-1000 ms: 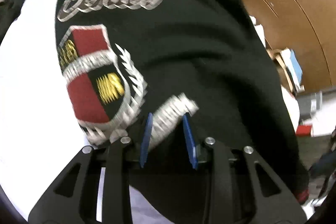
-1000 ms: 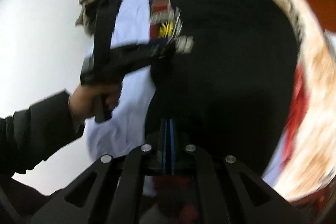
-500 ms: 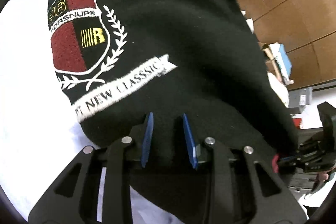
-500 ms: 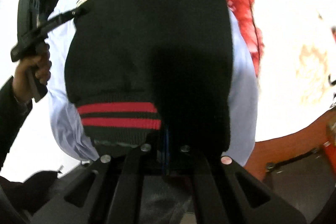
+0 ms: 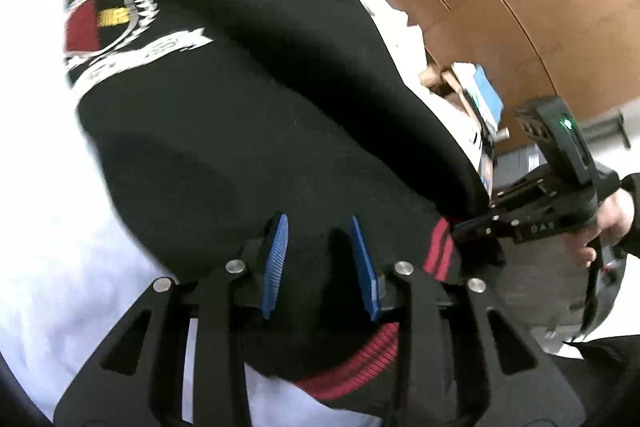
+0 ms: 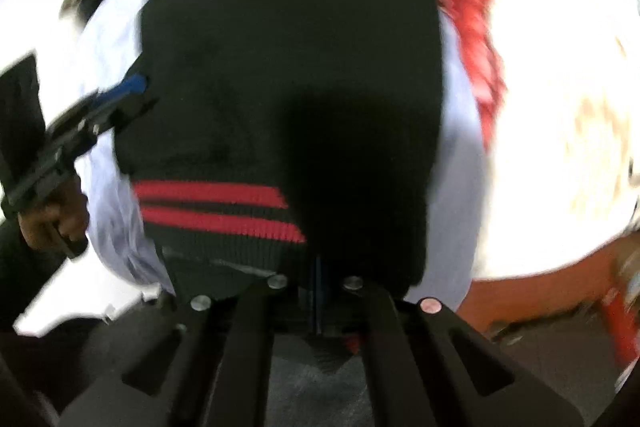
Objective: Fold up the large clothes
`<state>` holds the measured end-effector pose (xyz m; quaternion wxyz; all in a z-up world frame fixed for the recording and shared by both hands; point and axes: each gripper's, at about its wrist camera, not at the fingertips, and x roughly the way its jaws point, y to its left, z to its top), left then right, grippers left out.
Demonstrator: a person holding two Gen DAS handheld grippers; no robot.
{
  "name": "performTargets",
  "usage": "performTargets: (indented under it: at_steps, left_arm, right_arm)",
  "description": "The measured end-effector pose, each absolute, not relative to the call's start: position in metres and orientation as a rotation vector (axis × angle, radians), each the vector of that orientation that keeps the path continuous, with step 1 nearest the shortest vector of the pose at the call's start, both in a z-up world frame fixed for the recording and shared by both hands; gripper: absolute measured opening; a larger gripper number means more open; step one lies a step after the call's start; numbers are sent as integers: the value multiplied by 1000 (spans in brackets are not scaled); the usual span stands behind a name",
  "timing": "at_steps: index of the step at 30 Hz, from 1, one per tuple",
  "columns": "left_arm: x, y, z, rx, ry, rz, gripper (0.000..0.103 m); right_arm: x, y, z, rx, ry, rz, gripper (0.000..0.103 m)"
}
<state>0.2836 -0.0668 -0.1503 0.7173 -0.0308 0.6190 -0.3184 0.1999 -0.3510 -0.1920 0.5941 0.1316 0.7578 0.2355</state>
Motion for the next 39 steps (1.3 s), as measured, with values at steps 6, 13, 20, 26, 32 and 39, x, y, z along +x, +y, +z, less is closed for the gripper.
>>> performTargets:
  at_steps: [6, 13, 20, 26, 32, 39]
  left_arm:
    - [230, -45, -127, -148, 1350, -535, 51]
    - [163, -60, -145, -57, 1354, -432, 52]
    - [153, -43, -162, -91, 1273, -448, 57]
    - [142, -37, -158, -47, 1221, -515, 60]
    - [149, -48, -163, 112, 1149, -500, 69]
    - [161, -56, -166, 129, 1111, -508, 57]
  right_arm:
    - [211, -307, -118, -66, 1531, 826, 33]
    - [220, -264, -122, -242, 1523, 990, 34]
    - [219, -260, -135, -206, 1579, 968, 35]
    - [210, -263, -149, -191, 1607, 925, 35]
    - [205, -256, -151, -150, 1608, 868, 38]
    - [202, -245, -140, -86, 1578, 829, 41]
